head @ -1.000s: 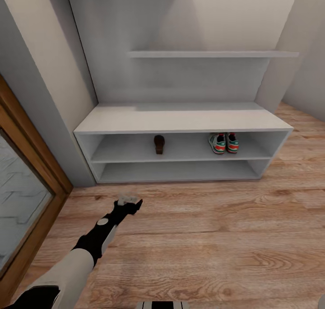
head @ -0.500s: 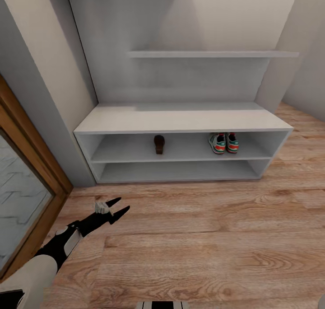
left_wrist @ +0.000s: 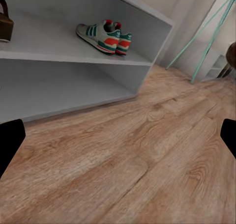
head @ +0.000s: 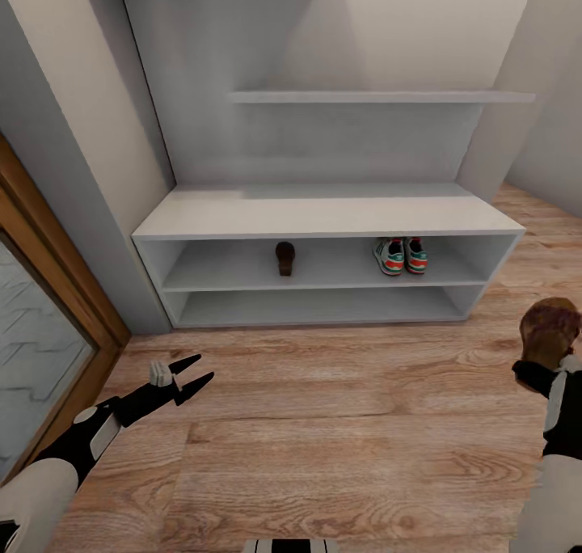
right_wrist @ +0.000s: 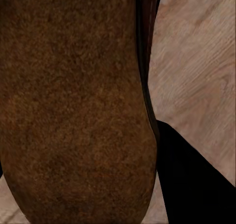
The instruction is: Pick up the two gym shoes and the two sandals from the corridor floor and place them onto the hallstand (shoe rack) in the corridor, making sure they are on the rack and not on the floor. Arrange them so the two gym shoes are next to each other and the two sandals are next to each other.
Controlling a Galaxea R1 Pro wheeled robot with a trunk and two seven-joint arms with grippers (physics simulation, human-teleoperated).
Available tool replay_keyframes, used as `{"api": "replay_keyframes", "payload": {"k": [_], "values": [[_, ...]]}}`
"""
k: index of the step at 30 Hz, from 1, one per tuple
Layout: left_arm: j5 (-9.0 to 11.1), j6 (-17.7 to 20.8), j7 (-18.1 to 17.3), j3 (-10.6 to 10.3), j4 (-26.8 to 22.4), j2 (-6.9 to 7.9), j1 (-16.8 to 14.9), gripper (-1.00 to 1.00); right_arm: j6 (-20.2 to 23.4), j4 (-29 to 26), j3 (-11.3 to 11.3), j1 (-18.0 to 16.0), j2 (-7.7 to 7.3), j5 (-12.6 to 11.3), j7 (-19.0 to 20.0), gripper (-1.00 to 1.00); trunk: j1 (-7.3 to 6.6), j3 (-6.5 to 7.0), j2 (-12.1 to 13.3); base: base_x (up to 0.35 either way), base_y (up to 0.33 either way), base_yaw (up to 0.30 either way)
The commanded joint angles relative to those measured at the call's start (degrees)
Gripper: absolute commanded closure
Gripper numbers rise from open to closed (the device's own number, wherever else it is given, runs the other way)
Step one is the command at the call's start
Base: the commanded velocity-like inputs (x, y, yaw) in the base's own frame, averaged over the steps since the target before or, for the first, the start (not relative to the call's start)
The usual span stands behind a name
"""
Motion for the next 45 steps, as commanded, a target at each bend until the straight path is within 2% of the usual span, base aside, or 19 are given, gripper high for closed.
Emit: {"api": "replay_keyframes", "payload": {"k": [1, 2, 3, 5, 10, 13, 15, 18, 20, 22, 23, 25, 29, 33, 37, 41, 43, 44, 45], "values": [[0.07, -0.34, -0.25, 0.06, 0.02, 0.05, -0.02, -1.00, 0.30, 0.54, 5.01, -0.05, 1.56, 1.51, -0.06, 1.00, -0.02, -0.05, -0.02, 0.000, 0.000, 0.000], [0.07, -0.34, -0.28, 0.06, 0.02, 0.06, -0.02, -1.00, 0.30, 0.80, 8.11, -0.05, 2.43, 1.47, -0.05, 1.00, -0.02, -0.05, -0.02, 0.000, 0.000, 0.000], [0.07, -0.34, -0.30, 0.06, 0.02, 0.06, -0.02, -1.00, 0.30, 0.89, 9.59, -0.05, 2.82, 1.44, -0.06, 1.00, -0.02, -0.05, -0.02, 0.000, 0.000, 0.000], [0.04, -0.34, -0.44, 0.06, 0.01, 0.07, -0.02, -1.00, 0.31, 1.10, 14.95, -0.05, 4.00, 1.30, -0.09, 1.00, -0.02, -0.05, -0.02, 0.000, 0.000, 0.000], [0.02, -0.26, -0.72, 0.06, -0.05, 0.62, -0.02, -1.00, 0.31, 1.23, 26.50, -0.05, 4.83, 1.08, -0.11, 1.00, -0.02, -0.05, -0.02, 0.000, 0.000, 0.039], [0.04, -0.25, -0.78, -0.02, -0.11, 0.74, -0.02, -1.00, 0.31, 1.24, 29.79, -0.05, 4.90, 1.05, -0.05, 1.00, -0.02, -0.05, -0.02, 0.000, 0.000, 0.220], [0.09, -0.25, -1.76, -0.15, -0.24, 0.65, -0.02, -1.00, 0.31, 1.25, 30.61, -0.05, 4.92, 1.00, 0.00, 1.00, -0.02, -0.05, -0.02, 0.000, 0.000, 0.274], [0.08, -0.25, -7.07, -0.32, -0.37, -0.35, -0.02, -1.00, 0.31, 1.25, 31.07, -0.05, 4.93, 0.96, 0.05, 1.00, -0.02, -0.05, -0.02, 0.000, 0.000, 0.287], [-0.01, -0.23, -10.54, -0.56, -0.44, -1.89, -0.02, -1.00, 0.32, 1.25, 31.19, -0.05, 4.97, 0.95, 0.09, 1.00, -0.02, -0.07, -0.02, 0.000, 0.000, 0.291], [-0.53, -0.20, -11.49, -1.43, -0.31, -3.45, -0.02, -1.00, 0.32, 1.25, 31.26, -0.05, 5.01, 0.93, 0.13, 1.00, -0.02, -0.10, -0.02, 0.000, 0.000, 0.292], [-1.48, -0.18, -11.44, -2.35, -0.20, -4.45, -0.02, -1.00, 0.32, 1.25, 31.31, -0.05, 5.08, 0.90, 0.14, 1.00, -0.02, -0.12, -0.02, 0.000, 0.000, 0.292], [-2.93, -0.17, -10.69, -2.98, -0.14, -5.92, -0.02, -1.00, 0.31, 1.25, 31.34, -0.05, 5.21, 0.88, 0.15, 1.00, -0.02, -0.16, -0.02, 0.000, 0.000, 0.292], [-8.92, -0.16, -6.22, -3.46, -0.03, -10.20, -0.02, -1.00, 0.31, 1.25, 31.31, -0.05, 6.02, 0.86, 0.15, 1.00, -0.02, -0.25, -0.02, 0.000, 0.000, 0.292], [-12.48, -0.16, -3.81, -3.53, -0.01, -12.58, -0.02, -1.00, 0.31, 1.25, 31.35, -0.05, 6.34, 0.86, 0.14, 1.00, -0.02, -0.33, -0.02, 0.000, 0.000, 0.292], [-13.40, -0.16, -3.23, -3.54, 0.01, -13.85, -0.02, -1.00, 0.31, 1.42, 31.36, -0.05, 6.49, 0.86, 0.11, 1.00, -0.02, -0.42, -0.02, 0.000, 0.000, 0.292], [-13.40, -0.16, -2.87, -3.55, 0.36, -14.38, -0.02, -1.00, 0.31, 1.54, 31.36, -0.05, 6.57, 0.79, 0.14, 1.00, -0.02, -0.51, -0.02, 0.000, 0.000, 0.292], [-13.44, -0.16, -1.32, -3.60, 1.24, -14.72, -0.02, -1.00, 0.31, 1.58, 31.36, -0.05, 6.59, 0.78, 0.15, 1.00, -0.02, -0.56, -0.02, 0.000, 0.000, 0.292], [-13.46, -0.16, 1.20, -3.57, 1.81, -15.65, -0.02, -1.00, 0.31, 1.59, 31.36, -0.05, 6.59, 0.78, 0.15, 1.00, -0.02, -0.58, -0.02, 0.000, 0.000, 0.291], [-13.46, -0.16, 2.20, -3.56, 1.95, -16.00, -0.02, -1.00, 0.31, 1.60, 31.36, -0.05, 6.60, 0.77, 0.13, 1.00, -0.02, -0.60, -0.02, 0.000, 0.000, 0.252]]}}
